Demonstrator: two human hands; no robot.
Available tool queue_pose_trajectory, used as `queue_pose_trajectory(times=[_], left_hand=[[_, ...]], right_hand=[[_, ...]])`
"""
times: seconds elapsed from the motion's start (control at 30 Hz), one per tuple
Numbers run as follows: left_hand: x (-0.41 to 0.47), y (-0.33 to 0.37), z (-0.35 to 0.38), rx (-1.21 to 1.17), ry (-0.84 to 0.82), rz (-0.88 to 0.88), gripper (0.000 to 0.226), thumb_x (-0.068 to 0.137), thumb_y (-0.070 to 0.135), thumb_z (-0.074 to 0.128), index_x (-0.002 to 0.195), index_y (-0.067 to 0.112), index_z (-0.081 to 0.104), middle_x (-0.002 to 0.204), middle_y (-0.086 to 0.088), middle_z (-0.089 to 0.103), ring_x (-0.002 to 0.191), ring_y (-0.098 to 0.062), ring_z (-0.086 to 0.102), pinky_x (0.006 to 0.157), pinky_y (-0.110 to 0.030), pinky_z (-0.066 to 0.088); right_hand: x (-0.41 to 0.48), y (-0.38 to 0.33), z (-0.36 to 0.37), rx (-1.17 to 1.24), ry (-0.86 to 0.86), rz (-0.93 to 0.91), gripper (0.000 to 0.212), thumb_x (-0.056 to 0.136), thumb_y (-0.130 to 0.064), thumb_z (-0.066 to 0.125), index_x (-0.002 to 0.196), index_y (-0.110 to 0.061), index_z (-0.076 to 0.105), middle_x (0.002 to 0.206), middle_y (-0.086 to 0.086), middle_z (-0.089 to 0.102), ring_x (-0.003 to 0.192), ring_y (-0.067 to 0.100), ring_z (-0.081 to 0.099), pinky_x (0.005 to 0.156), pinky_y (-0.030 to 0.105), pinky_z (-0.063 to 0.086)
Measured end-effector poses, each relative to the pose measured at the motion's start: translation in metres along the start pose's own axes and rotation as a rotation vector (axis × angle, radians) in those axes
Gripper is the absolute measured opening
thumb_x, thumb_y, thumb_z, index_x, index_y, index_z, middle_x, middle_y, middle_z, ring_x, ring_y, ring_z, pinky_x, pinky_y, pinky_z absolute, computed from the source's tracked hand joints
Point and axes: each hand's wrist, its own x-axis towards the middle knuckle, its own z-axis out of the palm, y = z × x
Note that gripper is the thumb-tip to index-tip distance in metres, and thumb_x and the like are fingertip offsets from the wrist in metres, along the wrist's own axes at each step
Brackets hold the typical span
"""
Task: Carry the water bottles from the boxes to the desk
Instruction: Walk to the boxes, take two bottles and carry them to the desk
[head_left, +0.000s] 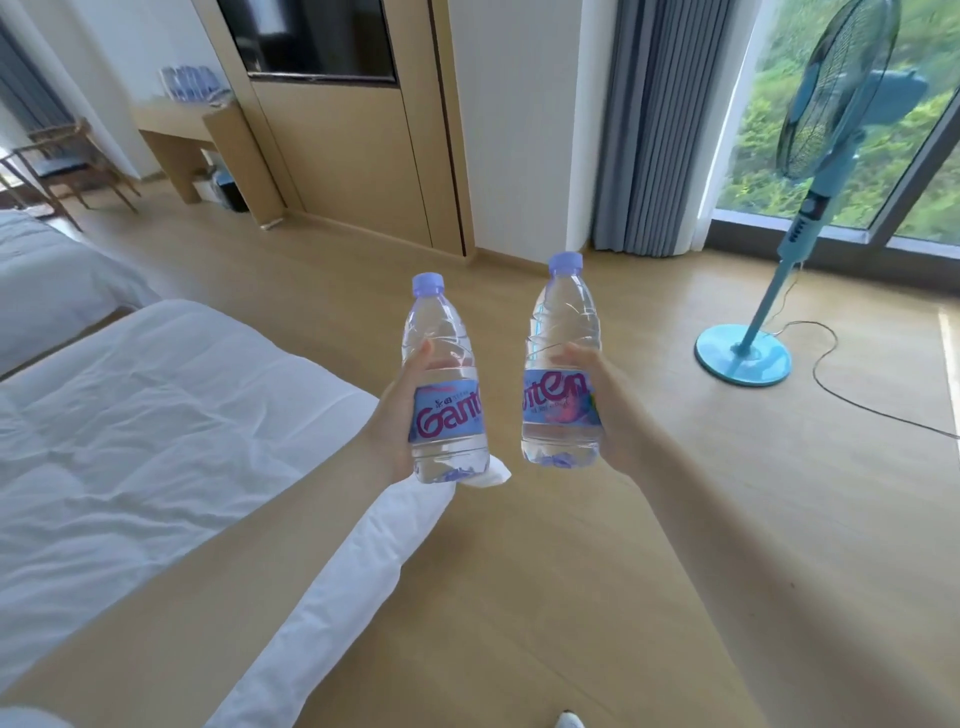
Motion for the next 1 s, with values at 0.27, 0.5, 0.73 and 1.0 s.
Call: queue_pose_trajectory(times=[0.27, 0.5, 0.73, 1.0], left_hand=[[0.045, -0.009, 0.028, -0.012, 0.015, -0.037, 0.049, 0.078, 0.061, 0.051, 0.097, 0.018, 0.061, 0.082, -0.006, 0.065, 0.07, -0.02, 0.067, 0.065, -0.033, 0.058], [0.101, 0.011, 0.03, -0.011, 0.001, -0.049, 0.049, 0.077, 0.061, 0.051, 0.096, 0.017, 0.062, 0.078, -0.005, 0.067, 0.067, -0.019, 0.067, 0.063, -0.032, 0.058], [0.201, 0.037, 0.029, -0.052, -0.055, -0.077, 0.054, 0.076, 0.063, 0.052, 0.101, 0.016, 0.063, 0.082, -0.006, 0.068, 0.069, -0.02, 0.068, 0.064, -0.032, 0.058], [0.32, 0.098, 0.021, -0.102, -0.104, -0.089, 0.055, 0.075, 0.065, 0.055, 0.097, 0.016, 0.065, 0.083, -0.006, 0.066, 0.069, -0.02, 0.066, 0.065, -0.033, 0.056]], right_hand=[[0.032, -0.008, -0.04, 0.036, 0.053, -0.006, 0.03, 0.092, -0.028, 0.058, 0.114, -0.008, 0.06, 0.077, 0.005, 0.069, 0.059, 0.018, 0.068, 0.05, 0.024, 0.052], [0.082, -0.032, -0.055, 0.032, 0.068, -0.042, 0.027, 0.092, -0.034, 0.056, 0.109, -0.014, 0.061, 0.089, 0.01, 0.069, 0.071, 0.023, 0.069, 0.061, 0.032, 0.055], [0.162, -0.059, -0.07, 0.007, 0.117, -0.043, 0.032, 0.089, -0.042, 0.06, 0.108, -0.016, 0.062, 0.087, 0.009, 0.071, 0.072, 0.022, 0.07, 0.06, 0.03, 0.056], [0.278, -0.113, -0.061, -0.115, 0.202, -0.035, 0.034, 0.089, -0.039, 0.062, 0.111, -0.013, 0.061, 0.079, 0.004, 0.072, 0.064, 0.015, 0.071, 0.053, 0.025, 0.054]])
